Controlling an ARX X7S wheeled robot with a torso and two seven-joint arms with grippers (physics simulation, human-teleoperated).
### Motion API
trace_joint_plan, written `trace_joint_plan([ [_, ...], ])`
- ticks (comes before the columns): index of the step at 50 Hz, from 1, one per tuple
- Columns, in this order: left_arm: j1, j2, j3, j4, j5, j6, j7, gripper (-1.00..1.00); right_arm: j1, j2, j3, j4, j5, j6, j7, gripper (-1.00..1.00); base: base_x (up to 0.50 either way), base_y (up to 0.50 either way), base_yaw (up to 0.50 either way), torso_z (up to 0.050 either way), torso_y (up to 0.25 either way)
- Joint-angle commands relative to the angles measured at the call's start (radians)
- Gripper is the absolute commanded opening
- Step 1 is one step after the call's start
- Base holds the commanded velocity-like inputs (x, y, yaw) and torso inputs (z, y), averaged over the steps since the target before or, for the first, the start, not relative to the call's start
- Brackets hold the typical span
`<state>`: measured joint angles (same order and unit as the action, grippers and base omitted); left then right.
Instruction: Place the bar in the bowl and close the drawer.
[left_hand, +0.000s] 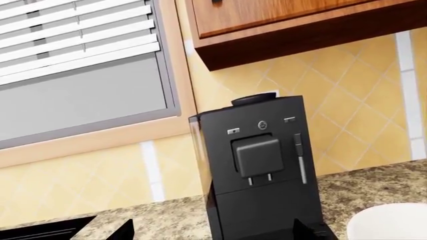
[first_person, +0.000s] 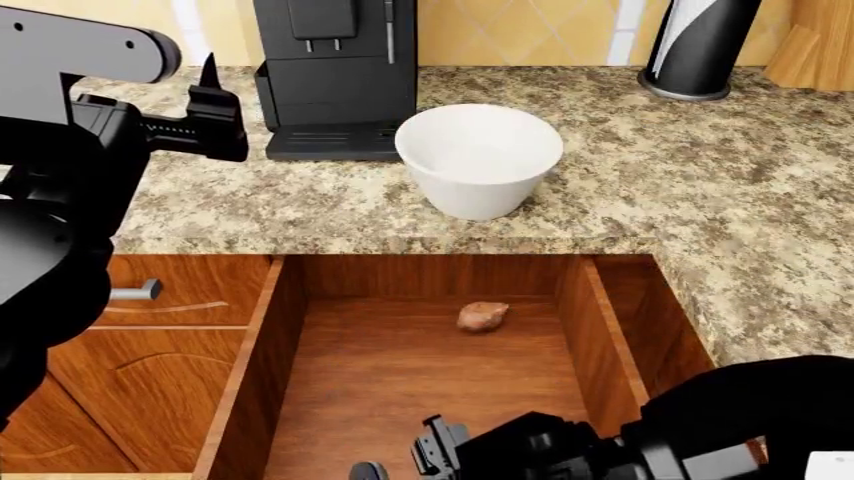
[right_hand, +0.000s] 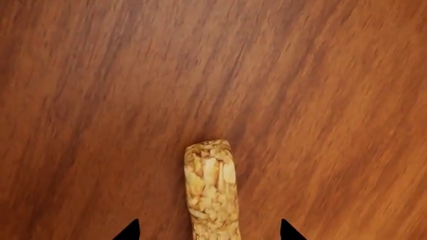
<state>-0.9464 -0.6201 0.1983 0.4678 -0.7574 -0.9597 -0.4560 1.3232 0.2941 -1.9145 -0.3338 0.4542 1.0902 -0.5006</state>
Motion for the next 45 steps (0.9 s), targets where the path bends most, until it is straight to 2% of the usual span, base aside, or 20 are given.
trace_joint_plan([
  [1,0.0,0.001,0.008,-0.005,0.004,0.004,-0.001,1.0,-0.009,-0.005,-0.011,0.054,-0.027,-0.059,-0.003,1.0,0.0,0.0,0.0,0.0,0.0],
  [17,-0.011,0.001,0.01,-0.003,-0.001,-0.003,-0.005,1.0,-0.034,0.009,-0.002,0.104,-0.022,-0.131,-0.029,1.0,0.0,0.0,0.0,0.0,0.0],
  [45,-0.008,-0.013,0.003,0.015,-0.017,-0.018,-0.015,1.0,-0.074,0.018,-0.013,0.163,-0.022,-0.163,-0.041,1.0,0.0,0.0,0.0,0.0,0.0],
])
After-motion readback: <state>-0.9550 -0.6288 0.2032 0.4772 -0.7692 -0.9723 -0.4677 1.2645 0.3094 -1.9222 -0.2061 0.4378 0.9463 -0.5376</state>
